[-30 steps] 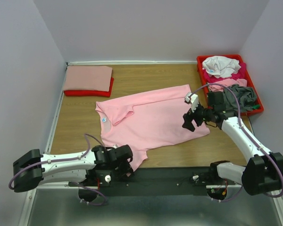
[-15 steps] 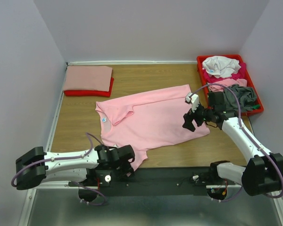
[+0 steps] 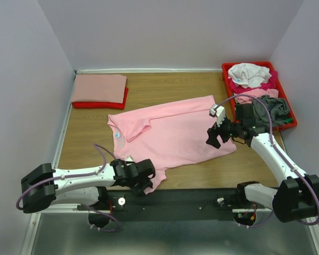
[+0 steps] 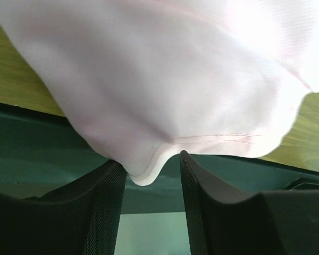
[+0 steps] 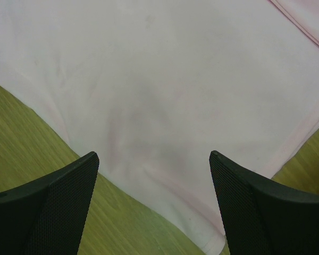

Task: Fold and stack the t-shirts
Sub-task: Fold the tshirt

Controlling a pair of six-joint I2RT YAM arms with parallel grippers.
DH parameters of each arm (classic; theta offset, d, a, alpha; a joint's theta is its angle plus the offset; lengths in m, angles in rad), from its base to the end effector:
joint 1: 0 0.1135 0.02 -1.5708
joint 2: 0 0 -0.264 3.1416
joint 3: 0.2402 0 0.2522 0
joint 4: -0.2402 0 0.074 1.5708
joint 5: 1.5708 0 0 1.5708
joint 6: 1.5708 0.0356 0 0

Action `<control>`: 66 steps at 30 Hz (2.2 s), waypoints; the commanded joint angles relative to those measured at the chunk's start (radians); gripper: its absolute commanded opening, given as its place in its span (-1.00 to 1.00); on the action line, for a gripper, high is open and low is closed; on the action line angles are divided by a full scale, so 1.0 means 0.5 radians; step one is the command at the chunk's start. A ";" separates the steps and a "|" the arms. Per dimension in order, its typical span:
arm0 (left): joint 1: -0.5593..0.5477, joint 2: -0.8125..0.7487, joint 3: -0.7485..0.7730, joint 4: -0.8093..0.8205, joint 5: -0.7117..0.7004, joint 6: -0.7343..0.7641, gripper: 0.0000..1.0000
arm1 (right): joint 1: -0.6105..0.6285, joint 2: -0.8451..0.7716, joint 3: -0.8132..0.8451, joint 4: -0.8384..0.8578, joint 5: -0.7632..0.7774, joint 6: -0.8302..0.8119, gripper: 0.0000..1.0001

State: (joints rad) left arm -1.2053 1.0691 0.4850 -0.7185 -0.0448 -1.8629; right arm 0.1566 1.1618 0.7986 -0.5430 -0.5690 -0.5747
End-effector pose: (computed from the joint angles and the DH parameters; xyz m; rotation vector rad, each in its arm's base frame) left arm 0.0585 -0.1484 0.1543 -0.9968 2.8931 -0.4100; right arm 0.2236 0.0547 0.2429 -1.0560 2.0986 0.5012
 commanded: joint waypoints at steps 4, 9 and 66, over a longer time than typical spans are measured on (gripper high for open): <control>0.008 -0.049 0.070 -0.106 -0.174 0.060 0.05 | -0.016 -0.044 -0.026 0.015 -0.040 0.027 0.82; 0.008 -0.110 0.030 -0.177 -0.131 0.081 0.05 | -0.016 -0.047 -0.026 0.015 -0.040 0.023 0.82; 0.008 0.123 -0.093 -0.002 0.203 0.480 -0.14 | -0.022 -0.041 -0.026 0.015 -0.040 0.039 0.83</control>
State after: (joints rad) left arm -1.2037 1.0851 0.4690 -0.7494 0.0647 -1.6455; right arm 0.1490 1.1572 0.7982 -0.5430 -0.5713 -0.5671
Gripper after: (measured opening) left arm 0.462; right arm 0.913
